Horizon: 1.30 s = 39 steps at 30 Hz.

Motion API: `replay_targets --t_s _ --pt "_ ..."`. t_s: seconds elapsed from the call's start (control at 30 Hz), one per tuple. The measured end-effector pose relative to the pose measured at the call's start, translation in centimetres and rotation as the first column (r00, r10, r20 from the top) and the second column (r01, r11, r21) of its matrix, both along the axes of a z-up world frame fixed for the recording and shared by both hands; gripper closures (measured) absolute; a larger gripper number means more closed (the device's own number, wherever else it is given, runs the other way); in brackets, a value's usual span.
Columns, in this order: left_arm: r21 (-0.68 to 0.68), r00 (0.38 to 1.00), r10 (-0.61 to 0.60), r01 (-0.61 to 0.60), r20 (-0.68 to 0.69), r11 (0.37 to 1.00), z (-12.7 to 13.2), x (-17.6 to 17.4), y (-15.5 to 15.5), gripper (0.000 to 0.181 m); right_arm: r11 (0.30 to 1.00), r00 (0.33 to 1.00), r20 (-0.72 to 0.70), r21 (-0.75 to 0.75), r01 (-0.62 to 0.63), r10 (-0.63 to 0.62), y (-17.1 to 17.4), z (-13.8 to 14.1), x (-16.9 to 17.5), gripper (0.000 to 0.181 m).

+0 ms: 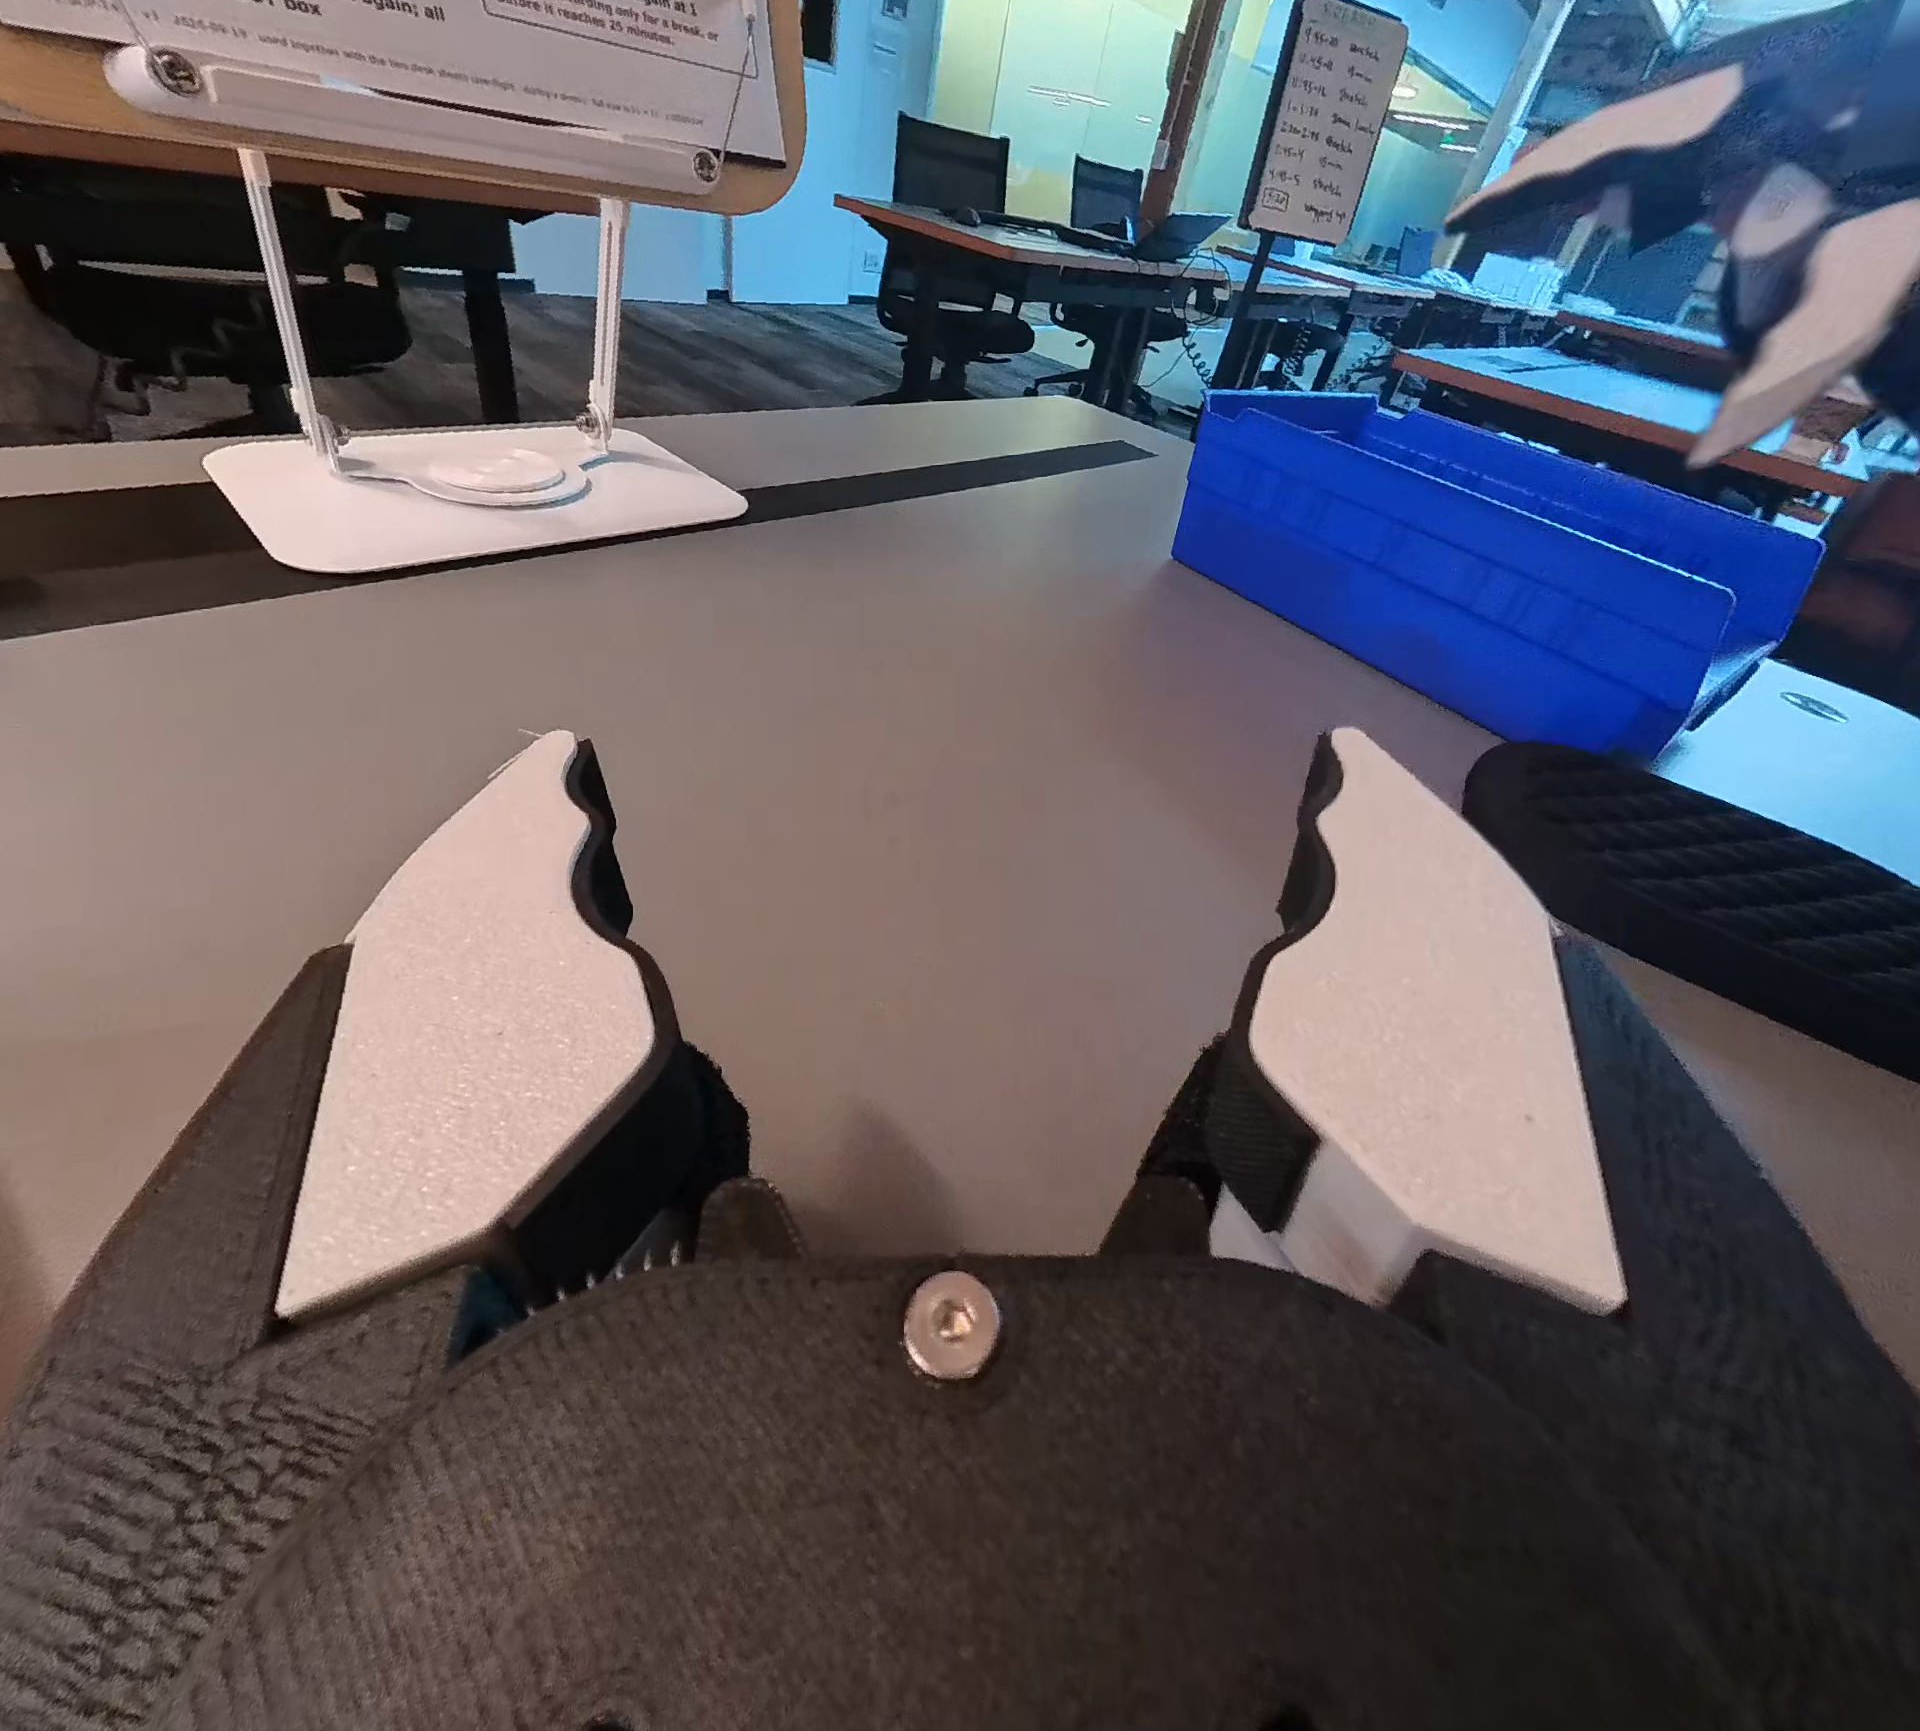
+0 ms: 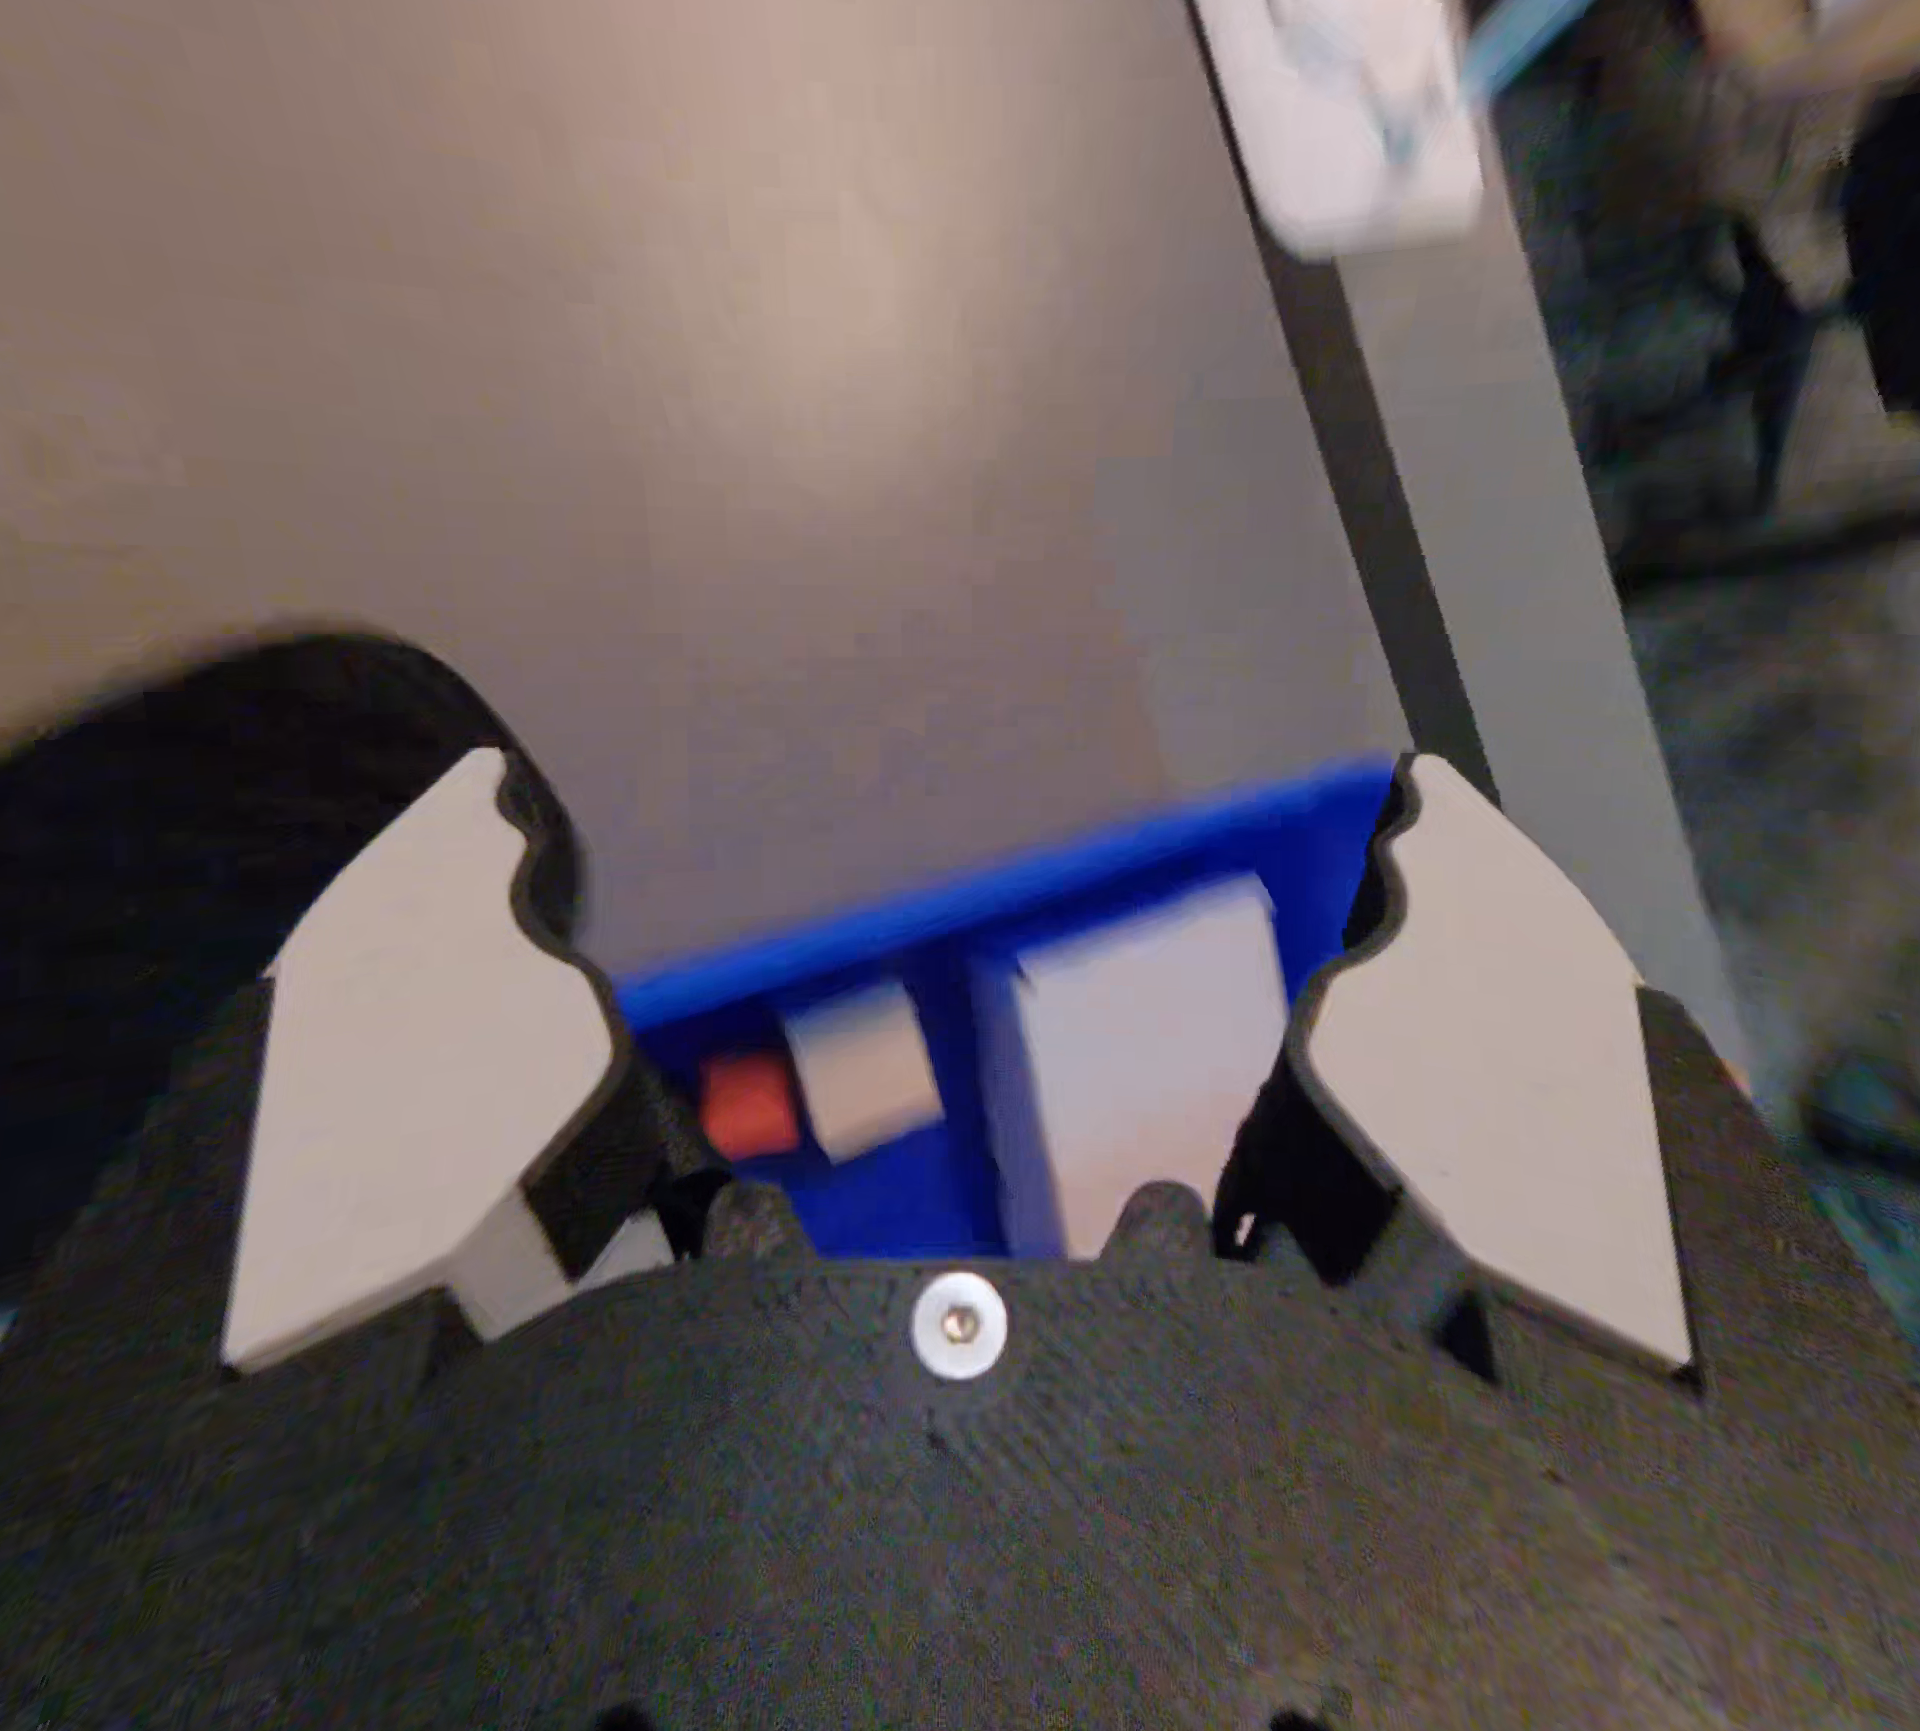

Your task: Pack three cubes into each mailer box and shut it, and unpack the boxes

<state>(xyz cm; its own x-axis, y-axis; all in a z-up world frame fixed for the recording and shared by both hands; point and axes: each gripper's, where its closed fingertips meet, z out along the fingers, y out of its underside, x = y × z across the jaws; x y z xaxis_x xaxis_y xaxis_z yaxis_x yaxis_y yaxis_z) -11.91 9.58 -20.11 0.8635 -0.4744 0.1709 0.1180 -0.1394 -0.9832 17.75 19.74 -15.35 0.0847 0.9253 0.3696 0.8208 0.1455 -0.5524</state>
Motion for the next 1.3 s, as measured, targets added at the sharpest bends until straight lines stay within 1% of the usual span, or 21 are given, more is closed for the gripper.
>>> replay_targets --t_s 0.07,0.1,0.17,0.2,0.27,0.33,0.37,0.4,0.43,0.5,0.6,0.63,0.7,0.73,0.83,0.87,1.0,1.1,1.2,1.23,1.3 --pt "0.003 1.0 -0.001 0.001 -0.004 1.0 0.0 0.0 0.0 0.058 0.988 0.968 -0.215 -0.057 -0.147 0.131 -4.4 2.0 -4.0 0.035" --pt "0.005 1.0 0.0 0.0 -0.005 1.0 0.0 0.0 0.0 0.058 0.97 0.923 -0.331 -0.07 -0.232 0.197 -6.7 3.2 -5.7 0.037" --pt "0.006 1.0 0.001 -0.001 -0.002 1.0 0.1 0.0 0.0 0.058 0.912 0.771 -0.567 -0.08 -0.402 0.29 -11.2 5.6 -8.5 0.043" --pt "0.006 1.0 0.001 -0.001 0.002 1.0 0.1 0.0 0.0 0.058 0.878 0.698 -0.647 -0.092 -0.469 0.305 -13.0 6.4 -9.4 0.042" --pt "0.006 1.0 0.004 -0.004 0.012 1.0 0.1 -0.1 0.0 0.058 0.822 0.582 -0.759 -0.111 -0.558 0.292 -15.4 7.0 -10.5 0.043" --pt "0.009 1.0 -0.003 0.003 0.018 1.0 0.2 -0.1 -0.1 0.058 0.785 0.449 -0.86 -0.098 -0.612 0.243 -16.5 7.3 -11.3 0.049" --pt "0.013 1.0 -0.007 0.007 0.017 1.0 0.3 -0.1 -0.1 0.058 0.798 0.396 -0.898 -0.092 -0.596 0.192 -16.0 7.1 -11.8 0.049" --pt "0.016 1.0 -0.007 0.007 0.013 1.0 0.3 0.0 -0.2 0.058 0.813 0.364 -0.919 -0.094 -0.575 0.151 -15.3 6.5 -12.2 0.049" --pt "0.019 1.0 -0.009 0.009 0.007 1.0 0.3 0.1 -0.2 0.058 0.823 0.348 -0.931 -0.112 -0.557 0.109 -14.6 5.5 -12.6 0.049" --pt "0.026 1.0 -0.018 0.018 -0.004 0.999 0.3 0.3 -0.3 0.058 0.834 0.346 -0.938 -0.173 -0.525 0.023 -13.2 4.0 -13.1 0.05" --pt "0.035 0.999 -0.03 0.031 -0.015 0.999 0.3 0.5 -0.4 0.058 0.839 0.369 -0.929 -0.198 -0.506 0.003 -12.9 3.3 -13.5 0.051" --pt "0.034 0.999 -0.033 0.033 -0.016 0.999 0.3 0.5 -0.4 0.058 0.844 0.36 -0.933 -0.19 -0.502 0.004 -12.9 3.1 -13.7 0.052" --pt "0.039 0.999 -0.038 0.038 -0.014 0.999 0.4 0.6 -0.5 0.058 0.816 0.341 -0.94 -0.193 -0.545 0.006 -13.6 2.9 -13.9 0.053" --pt "0.044 0.999 -0.039 0.039 -0.012 0.998 0.5 0.6 -0.6 0.058 0.81 0.323 -0.946 -0.188 -0.556 0.002 -13.8 3.1 -14.0 0.055" --pt "0.051 0.999 -0.037 0.037 -0.009 0.998 0.6 0.5 -0.6 0.059 0.831 0.21 -0.978 -0.109 -0.545 0.01 -13.7 3.7 -13.8 0.058" --pt "0.055 0.999 -0.036 0.036 -0.007 0.998 0.7 0.5 -0.6 0.059 0.835 0.193 -0.981 -0.095 -0.542 0.013 -13.7 3.7 -13.8 0.059" --pt "0.065 0.999 -0.048 0.049 -0.022 0.997 0.8 0.8 -0.8 0.059 0.858 0.247 -0.969 -0.122 -0.499 0.006 -13.2 3.0 -14.4 0.051" --pt "0.064 0.996 -0.069 0.073 -0.055 0.995 0.6 1.3 -0.9 0.06 0.899 0.261 -0.965 -0.114 -0.423 0.001 -12.2 3.0 -14.4 0.048" --pt "0.068 0.992 -0.089 0.095 -0.088 0.993 0.5 1.8 -1.1 0.061 0.897 0.317 -0.948 -0.176 -0.406 -0.042 -11.9 2.6 -14.3 0.045" --pt "0.072 0.991 -0.095 0.102 -0.099 0.992 0.5 2.0 -1.2 0.061 0.901 0.322 -0.945 -0.183 -0.393 -0.052 -11.7 2.5 -14.3 0.052" --pt "0.089 0.987 -0.102 0.114 -0.124 0.99 0.6 2.3 -1.4 0.063 0.896 0.304 -0.951 -0.179 -0.405 -0.052 -11.9 2.7 -14.2 0.054"
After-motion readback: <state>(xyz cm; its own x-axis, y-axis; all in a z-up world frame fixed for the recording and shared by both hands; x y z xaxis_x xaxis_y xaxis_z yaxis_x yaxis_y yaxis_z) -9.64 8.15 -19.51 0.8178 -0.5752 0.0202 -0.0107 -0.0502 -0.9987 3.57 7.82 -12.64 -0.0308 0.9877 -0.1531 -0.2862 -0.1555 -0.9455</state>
